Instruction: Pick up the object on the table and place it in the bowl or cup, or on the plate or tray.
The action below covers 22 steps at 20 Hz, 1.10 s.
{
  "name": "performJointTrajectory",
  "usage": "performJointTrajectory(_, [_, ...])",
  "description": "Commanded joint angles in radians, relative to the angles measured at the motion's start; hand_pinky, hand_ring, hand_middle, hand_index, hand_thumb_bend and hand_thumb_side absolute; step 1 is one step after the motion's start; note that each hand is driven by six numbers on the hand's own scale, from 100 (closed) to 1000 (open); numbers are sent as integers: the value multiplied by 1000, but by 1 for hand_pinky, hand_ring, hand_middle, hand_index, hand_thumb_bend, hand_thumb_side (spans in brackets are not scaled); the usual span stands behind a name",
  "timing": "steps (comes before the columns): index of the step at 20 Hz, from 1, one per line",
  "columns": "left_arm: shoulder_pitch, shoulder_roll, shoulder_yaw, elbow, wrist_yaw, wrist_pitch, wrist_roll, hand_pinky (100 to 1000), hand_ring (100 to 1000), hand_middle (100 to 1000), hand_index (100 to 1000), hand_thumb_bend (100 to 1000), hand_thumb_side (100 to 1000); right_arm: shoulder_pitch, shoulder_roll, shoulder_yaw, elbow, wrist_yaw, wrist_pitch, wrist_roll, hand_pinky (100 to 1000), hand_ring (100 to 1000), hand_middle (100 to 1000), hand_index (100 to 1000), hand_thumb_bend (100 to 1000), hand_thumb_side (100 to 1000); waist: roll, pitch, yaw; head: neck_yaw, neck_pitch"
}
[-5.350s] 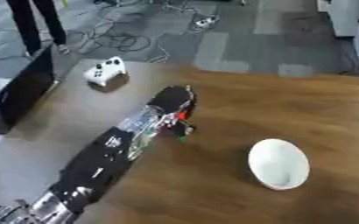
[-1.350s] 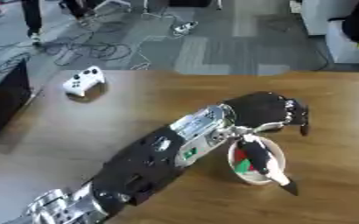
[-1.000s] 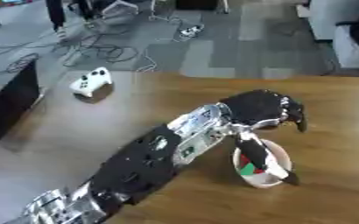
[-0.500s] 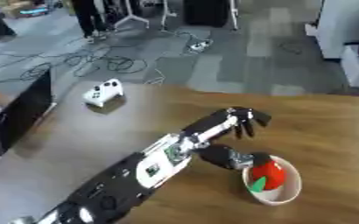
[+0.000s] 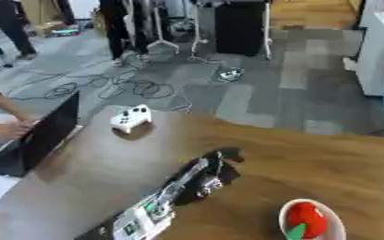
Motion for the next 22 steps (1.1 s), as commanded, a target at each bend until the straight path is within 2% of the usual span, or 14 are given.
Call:
performJointTrajectory(1, [36, -21, 25, -21, 28, -30, 17, 570, 677, 757, 928, 555, 881, -18, -9, 9, -13, 1, -5, -7, 557, 744, 722, 876, 151, 771, -8, -15, 11, -13, -34])
performJointTrajectory(4, [93, -61, 39, -14, 34, -49, 32, 562, 663, 753, 923, 564, 884, -18, 0, 15, -9, 9, -9, -7, 540, 715, 700, 876, 140, 780, -15, -20, 28, -19, -52])
performJointTrajectory(5, [114, -79, 47, -10, 31, -57, 36, 536, 642, 746, 914, 570, 880, -17, 5, 15, -6, 10, -10, -10, 507, 671, 674, 869, 137, 776, -18, -22, 35, -23, -61])
performJointTrajectory(9, [172, -145, 79, 17, -20, -89, 56, 468, 583, 710, 886, 577, 877, -8, 21, 19, 3, 8, -18, -30, 481, 639, 660, 866, 138, 765, -29, -28, 57, -36, -97])
performJointTrajectory(13, [195, -199, 101, 39, -69, -117, 75, 481, 592, 712, 887, 582, 869, -1, 34, 22, 11, 18, -22, -35, 488, 667, 684, 868, 133, 764, -36, -33, 66, -45, -131])
performJointTrajectory(19, [210, -239, 114, 50, -97, -142, 98, 519, 609, 715, 885, 583, 864, 3, 48, 20, 15, 36, -31, -41, 499, 677, 691, 865, 117, 753, -43, -36, 67, -44, -150])
performJointTrajectory(20, [213, -245, 114, 51, -100, -145, 102, 528, 614, 716, 885, 576, 865, 3, 51, 20, 14, 35, -31, -44, 501, 678, 690, 864, 111, 746, -44, -36, 67, -45, -156])
performJointTrajectory(22, [218, -252, 114, 54, -108, -148, 107, 550, 630, 722, 888, 494, 875, 3, 54, 22, 14, 32, -31, -50, 506, 684, 692, 864, 100, 736, -46, -36, 67, -49, -165])
